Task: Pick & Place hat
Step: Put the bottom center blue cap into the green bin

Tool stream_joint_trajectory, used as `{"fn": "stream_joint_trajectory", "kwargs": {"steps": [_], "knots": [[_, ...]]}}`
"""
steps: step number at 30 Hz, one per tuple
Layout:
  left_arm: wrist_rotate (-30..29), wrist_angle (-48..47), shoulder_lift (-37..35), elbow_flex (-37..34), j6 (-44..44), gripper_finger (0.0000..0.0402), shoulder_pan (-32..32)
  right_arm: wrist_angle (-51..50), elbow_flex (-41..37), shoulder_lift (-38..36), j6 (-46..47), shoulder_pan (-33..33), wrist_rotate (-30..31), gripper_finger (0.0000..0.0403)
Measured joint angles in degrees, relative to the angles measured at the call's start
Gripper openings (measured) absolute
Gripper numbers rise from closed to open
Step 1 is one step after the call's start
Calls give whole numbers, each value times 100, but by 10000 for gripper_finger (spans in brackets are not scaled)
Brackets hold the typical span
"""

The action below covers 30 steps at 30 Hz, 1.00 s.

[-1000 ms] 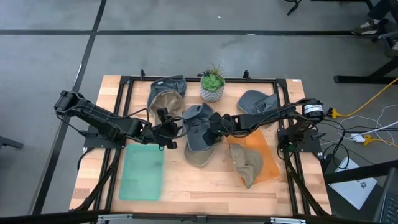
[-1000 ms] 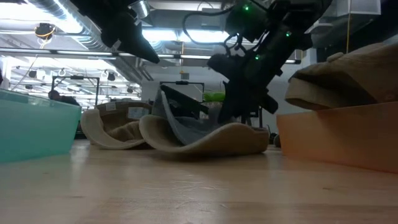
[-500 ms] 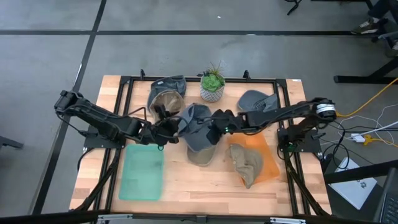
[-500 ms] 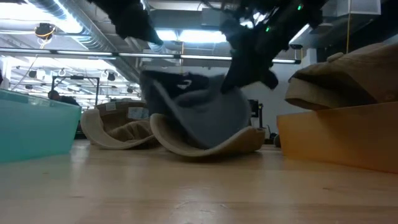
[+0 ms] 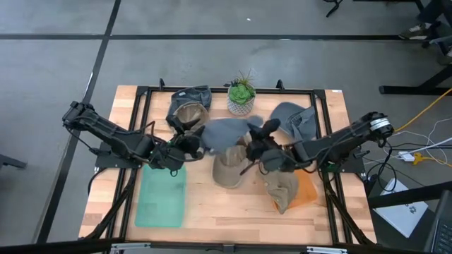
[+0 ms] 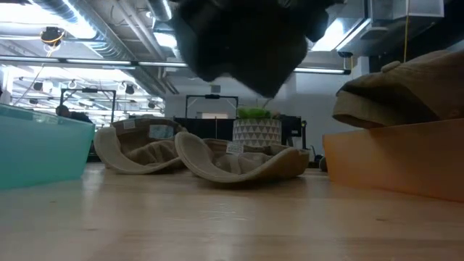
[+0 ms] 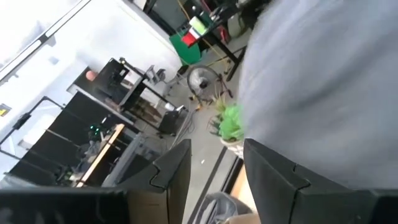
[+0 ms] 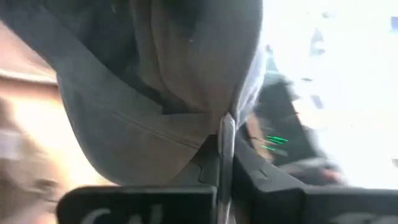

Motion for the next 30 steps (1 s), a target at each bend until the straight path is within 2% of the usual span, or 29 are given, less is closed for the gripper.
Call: {"fn": "stream_joint_trajectory", "kwargs": {"steps": [3, 8, 10, 13, 16, 18, 20, 25, 30], "knots": [[91, -13, 2, 56, 121, 143, -50, 427, 0, -14, -642, 170, 448, 13], [126, -6, 2, 222, 285, 143, -211, 796, 0, -36, -1059, 279, 354, 17], [432, -7, 0, 272, 295, 143, -304, 837, 0, -36, -1071, 279, 356, 18], [1278, -324, -20, 367, 486, 144, -482, 834, 0, -36, -1060, 277, 356, 17], [1210, -770, -24, 542, 543, 150, -661, 838, 0, -36, -1056, 279, 342, 18], [987, -1126, -47, 667, 533, 160, -783, 853, 0, -36, -1042, 279, 281, 19], [1068, -1432, -85, 784, 363, 174, -848, 918, 0, -36, -1036, 281, 191, 19], [1845, -2239, -236, 886, -422, 218, -597, 1135, 0, -36, -1038, 312, -212, 18], [2689, -2705, -272, 886, -763, 253, -174, 1263, 0, -36, -1038, 317, -267, 19]]}}
